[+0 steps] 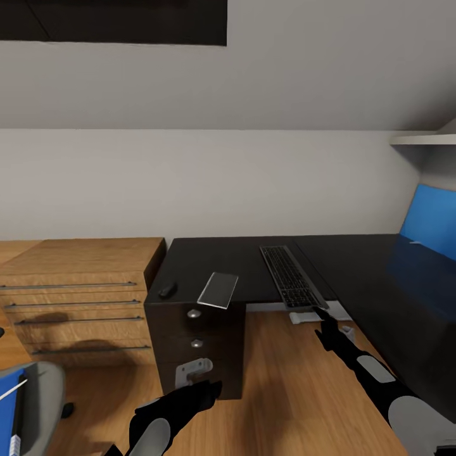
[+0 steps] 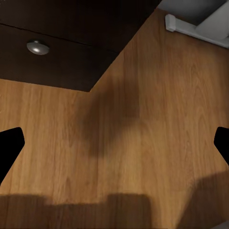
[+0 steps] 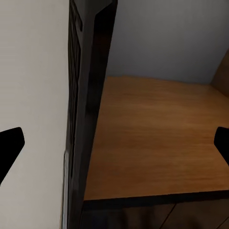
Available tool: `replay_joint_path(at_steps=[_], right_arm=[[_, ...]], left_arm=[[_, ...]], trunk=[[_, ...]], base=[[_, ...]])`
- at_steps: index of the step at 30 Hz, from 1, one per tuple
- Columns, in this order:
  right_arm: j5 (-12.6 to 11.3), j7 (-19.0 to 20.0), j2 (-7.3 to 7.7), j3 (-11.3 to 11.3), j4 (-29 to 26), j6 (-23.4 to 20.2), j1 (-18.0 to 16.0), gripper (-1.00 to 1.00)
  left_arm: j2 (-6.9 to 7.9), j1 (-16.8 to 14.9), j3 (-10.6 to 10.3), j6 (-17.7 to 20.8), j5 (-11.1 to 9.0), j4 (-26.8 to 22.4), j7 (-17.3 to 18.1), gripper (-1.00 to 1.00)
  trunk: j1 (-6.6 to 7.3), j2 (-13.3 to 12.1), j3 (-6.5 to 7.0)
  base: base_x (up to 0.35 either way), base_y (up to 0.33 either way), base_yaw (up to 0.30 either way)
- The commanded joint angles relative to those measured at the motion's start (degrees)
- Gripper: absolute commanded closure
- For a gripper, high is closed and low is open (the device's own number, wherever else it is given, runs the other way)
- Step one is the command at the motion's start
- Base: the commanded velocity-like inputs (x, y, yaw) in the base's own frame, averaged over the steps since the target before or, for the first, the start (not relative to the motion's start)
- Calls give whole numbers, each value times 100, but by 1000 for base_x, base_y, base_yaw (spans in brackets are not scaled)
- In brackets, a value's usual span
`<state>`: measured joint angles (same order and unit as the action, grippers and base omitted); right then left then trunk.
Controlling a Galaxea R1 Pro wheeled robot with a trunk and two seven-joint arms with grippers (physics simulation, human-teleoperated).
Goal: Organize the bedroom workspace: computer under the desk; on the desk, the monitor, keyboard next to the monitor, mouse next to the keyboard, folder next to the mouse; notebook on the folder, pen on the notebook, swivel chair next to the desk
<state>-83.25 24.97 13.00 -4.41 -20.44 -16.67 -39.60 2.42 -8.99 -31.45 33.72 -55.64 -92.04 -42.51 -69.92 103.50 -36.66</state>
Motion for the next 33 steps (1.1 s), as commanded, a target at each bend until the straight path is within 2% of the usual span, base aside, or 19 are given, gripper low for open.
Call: replay_joint_path(at_steps=[1,12,22,33], right_arm=[[-55,16,5,-48,5,-4,-5,-100],[-51,16,8,-51,5,-3,-5,-100],[-44,16,10,-51,5,-3,-6,-100],[-42,16,5,-51,14,10,-8,-100]], left_arm=[[4,-7,-10,-2,-43,-9,-55,-100],[4,-7,-8,2,-84,-7,-55,-100],[4,-7,-2,2,-35,-7,-55,-100],[4,-7,0,12,-84,11,-55,-100]], trunk=[[-1,3,-6],[-1,3,-6],[-1,3,-6],[-1,3,-6]], base=[[195,0,0],[140,0,0],[119,37,0],[18,7,0]])
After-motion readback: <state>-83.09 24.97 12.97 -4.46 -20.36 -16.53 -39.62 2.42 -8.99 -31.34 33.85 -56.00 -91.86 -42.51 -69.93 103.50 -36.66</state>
